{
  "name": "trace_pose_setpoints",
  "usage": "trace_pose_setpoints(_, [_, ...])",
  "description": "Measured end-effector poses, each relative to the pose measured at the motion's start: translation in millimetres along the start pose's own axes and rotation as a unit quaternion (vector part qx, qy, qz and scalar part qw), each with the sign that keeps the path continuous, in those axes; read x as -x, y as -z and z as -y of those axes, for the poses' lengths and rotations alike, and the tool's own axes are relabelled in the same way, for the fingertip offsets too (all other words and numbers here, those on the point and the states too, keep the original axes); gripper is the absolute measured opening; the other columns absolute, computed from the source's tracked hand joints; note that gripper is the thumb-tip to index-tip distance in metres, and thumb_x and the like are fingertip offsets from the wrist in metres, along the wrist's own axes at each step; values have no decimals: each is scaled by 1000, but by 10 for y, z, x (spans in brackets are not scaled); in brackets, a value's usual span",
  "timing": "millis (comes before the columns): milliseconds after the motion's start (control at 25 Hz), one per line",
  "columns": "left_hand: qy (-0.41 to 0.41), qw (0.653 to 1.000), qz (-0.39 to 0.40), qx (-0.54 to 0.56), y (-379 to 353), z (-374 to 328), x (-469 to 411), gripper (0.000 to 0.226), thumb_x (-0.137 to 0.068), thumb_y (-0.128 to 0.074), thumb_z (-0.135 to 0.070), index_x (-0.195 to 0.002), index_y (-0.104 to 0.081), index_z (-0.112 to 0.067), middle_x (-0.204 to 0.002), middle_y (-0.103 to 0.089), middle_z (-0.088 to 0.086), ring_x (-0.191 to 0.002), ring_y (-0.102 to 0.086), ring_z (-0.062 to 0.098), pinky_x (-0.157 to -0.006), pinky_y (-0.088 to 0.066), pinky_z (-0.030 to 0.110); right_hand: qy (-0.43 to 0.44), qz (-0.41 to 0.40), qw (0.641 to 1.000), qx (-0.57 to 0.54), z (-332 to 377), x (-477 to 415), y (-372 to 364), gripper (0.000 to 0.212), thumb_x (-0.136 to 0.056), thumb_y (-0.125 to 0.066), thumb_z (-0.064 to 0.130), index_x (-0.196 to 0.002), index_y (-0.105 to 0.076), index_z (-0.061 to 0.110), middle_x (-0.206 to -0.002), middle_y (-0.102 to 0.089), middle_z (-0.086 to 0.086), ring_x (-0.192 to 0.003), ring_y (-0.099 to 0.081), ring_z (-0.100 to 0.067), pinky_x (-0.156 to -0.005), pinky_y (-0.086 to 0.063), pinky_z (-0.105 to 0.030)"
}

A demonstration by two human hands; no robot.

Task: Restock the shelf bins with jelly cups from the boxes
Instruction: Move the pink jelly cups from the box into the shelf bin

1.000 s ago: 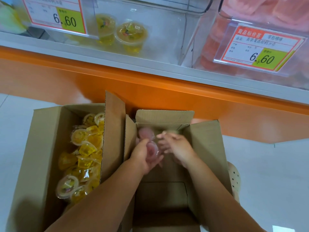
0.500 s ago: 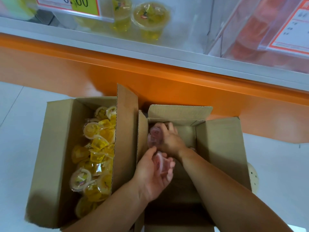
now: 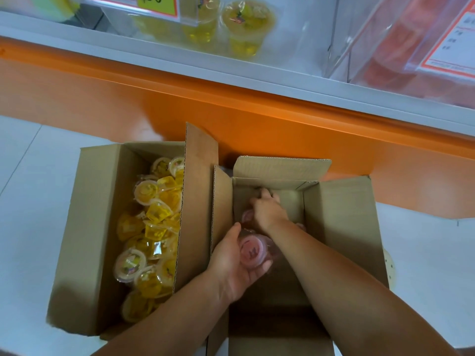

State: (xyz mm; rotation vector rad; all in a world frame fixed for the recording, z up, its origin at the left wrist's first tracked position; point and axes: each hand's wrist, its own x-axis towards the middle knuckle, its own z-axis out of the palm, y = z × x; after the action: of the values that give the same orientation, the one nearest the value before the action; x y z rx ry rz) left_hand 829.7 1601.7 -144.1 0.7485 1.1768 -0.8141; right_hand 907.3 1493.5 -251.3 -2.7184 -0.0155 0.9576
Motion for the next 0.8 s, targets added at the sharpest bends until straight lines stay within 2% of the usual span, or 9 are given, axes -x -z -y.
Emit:
trace_pose_setpoints(120, [-13,1000,5,-1,-28,1,-16,42,-101,-47,-48,-115,-59,-11,-109,-69,21,-97,-69,32,-87,-58,42,-78,-24,977,-197,-218,177,107,27,-84,-68,35,-108,-63,23,-122,-53,-9,-115,-51,-28,-90,-50,-38])
trace_pose_setpoints(200, [-21,1000,1,-3,-56,26,-30,35,-100,-47,-48,-110,-57,-16,-107,-68,20,-95,-69,32,-80,-58,41,-117,6,883,-454,-352,427,292,24,-78,-77,28,-95,-64,20,-100,-65,-7,-90,-63,-21,-76,-55,-33])
trace_pose_setpoints(280, [-19,1000,21,-9,-73,28,-50,47,-98,-47,-55,-117,-59,-14,-109,-71,19,-97,-70,32,-80,-58,41,-90,62,805,-584,-406,690,463,26,-75,-81,24,-92,-62,21,-102,-68,-3,-92,-66,-19,-71,-57,-33])
trace_pose_setpoints(400, [1,996,92,-8,-125,-18,-11,65,-94,-44,-65,-125,-64,-11,-116,-71,18,-110,-67,32,-91,-56,44,4,46,840,-541,-317,1070,675,24,-75,-81,22,-87,-60,22,-88,-67,4,-80,-66,-10,-57,-51,-22])
trace_pose_setpoints(480, [-3,989,145,-12,-186,-60,117,62,-95,-49,-60,-122,-67,-7,-116,-71,19,-109,-68,31,-90,-57,42,39,25,859,-509,-256,1279,780,20,-78,-79,18,-89,-63,21,-83,-67,5,-72,-65,-7,-51,-47,-17])
trace_pose_setpoints(560, [-26,982,183,-24,-224,-82,278,45,-97,-56,-43,-116,-68,-4,-107,-73,18,-96,-70,27,-80,-60,37,65,1,840,-538,-235,1469,907,18,-83,-71,7,-95,-66,19,-84,-68,2,-68,-65,-9,-49,-47,-18])
trace_pose_setpoints(640, [-48,976,211,-36,-220,-99,425,29,-96,-59,-29,-106,-69,-5,-98,-73,16,-87,-70,24,-74,-61,36,67,-41,794,-603,-274,1608,1043,25,-85,-61,-7,-102,-66,11,-94,-69,-9,-79,-66,-19,-62,-55,-30])
trace_pose_setpoints(720, [-58,971,225,-45,-199,-112,572,22,-93,-64,-23,-100,-68,-3,-95,-70,16,-84,-69,26,-74,-61,39,76,-48,746,-660,-294,1768,1195,24,-86,-54,-13,-104,-60,2,-96,-66,-18,-85,-67,-28,-69,-58,-40])
trace_pose_setpoints(800, [-66,964,251,-54,-189,-121,758,22,-89,-69,-21,-101,-67,-3,-99,-67,17,-87,-68,27,-76,-61,43,94,-40,729,-677,-243,1967,1341,20,-88,-51,-13,-100,-57,1,-91,-65,-20,-82,-68,-30,-69,-58,-42])
